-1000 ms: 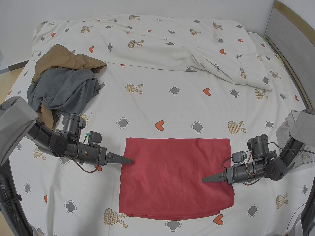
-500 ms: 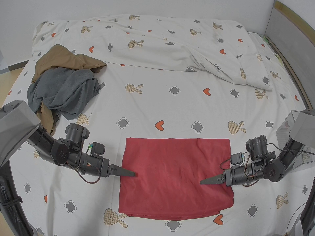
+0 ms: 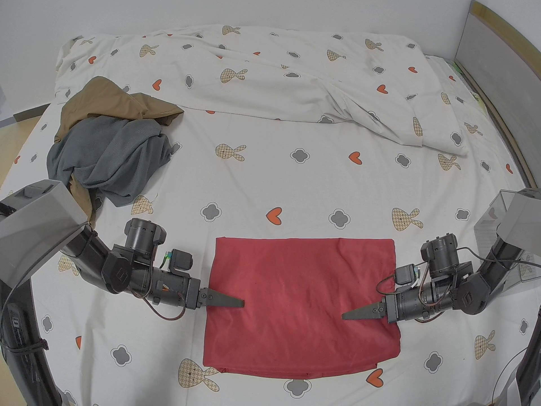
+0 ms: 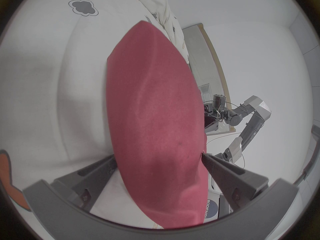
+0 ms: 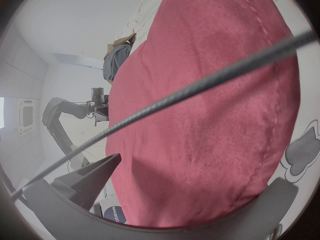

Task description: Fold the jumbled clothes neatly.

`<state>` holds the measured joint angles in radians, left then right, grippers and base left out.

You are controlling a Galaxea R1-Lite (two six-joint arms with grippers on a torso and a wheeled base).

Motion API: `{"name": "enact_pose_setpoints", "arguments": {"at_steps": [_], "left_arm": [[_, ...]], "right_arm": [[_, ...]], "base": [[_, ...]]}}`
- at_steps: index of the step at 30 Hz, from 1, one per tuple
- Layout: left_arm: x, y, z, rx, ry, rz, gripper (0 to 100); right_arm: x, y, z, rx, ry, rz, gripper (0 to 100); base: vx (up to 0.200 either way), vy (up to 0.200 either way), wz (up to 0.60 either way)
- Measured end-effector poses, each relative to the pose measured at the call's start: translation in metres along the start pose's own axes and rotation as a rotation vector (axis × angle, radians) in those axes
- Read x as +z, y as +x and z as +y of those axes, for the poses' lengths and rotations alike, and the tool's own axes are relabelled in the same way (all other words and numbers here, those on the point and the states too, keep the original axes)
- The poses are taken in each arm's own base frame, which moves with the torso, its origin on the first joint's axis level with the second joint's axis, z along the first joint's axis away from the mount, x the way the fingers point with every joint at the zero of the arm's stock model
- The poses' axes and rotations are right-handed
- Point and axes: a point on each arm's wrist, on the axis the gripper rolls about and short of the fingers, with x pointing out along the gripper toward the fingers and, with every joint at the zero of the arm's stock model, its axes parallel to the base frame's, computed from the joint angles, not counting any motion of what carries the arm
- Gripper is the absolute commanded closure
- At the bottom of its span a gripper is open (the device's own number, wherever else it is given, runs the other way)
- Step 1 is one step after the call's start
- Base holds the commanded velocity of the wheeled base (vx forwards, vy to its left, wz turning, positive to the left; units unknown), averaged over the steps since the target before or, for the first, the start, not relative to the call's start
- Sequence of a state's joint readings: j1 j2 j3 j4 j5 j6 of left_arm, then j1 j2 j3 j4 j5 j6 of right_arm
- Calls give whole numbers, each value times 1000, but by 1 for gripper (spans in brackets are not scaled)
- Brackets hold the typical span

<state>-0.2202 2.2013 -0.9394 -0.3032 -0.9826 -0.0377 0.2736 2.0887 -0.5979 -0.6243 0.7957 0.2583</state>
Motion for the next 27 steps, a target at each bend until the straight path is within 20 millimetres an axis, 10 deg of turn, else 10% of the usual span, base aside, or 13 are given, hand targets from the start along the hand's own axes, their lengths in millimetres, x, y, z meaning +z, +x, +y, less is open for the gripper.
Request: {"name": "enact_pose_setpoints", "arguments": {"at_steps": [27], "left_arm": [[2, 10, 4, -9, -3, 8, 0]], "right_arm": [[5, 5, 8, 24, 6, -8, 0]], "base": [[0, 0, 0]]}}
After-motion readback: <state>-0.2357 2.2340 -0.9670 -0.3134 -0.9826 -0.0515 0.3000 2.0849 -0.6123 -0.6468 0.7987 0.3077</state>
